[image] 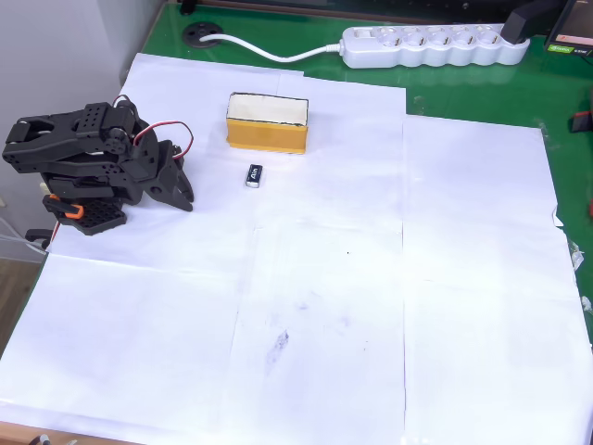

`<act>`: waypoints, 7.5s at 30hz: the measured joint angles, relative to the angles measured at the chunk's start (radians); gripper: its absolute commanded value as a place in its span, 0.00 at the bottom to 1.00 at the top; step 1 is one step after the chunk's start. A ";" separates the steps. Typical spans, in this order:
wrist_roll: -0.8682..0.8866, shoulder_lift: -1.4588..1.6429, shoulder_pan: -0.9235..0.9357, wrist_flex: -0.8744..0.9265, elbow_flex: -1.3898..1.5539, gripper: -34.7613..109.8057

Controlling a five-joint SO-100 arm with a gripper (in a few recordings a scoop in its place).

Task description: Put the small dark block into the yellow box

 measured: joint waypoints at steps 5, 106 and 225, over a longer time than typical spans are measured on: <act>0.000 0.000 0.000 0.000 0.000 0.24; 1.677 1.591 -0.215 0.247 1.459 0.42; 1.262 1.726 -0.449 0.414 2.266 0.24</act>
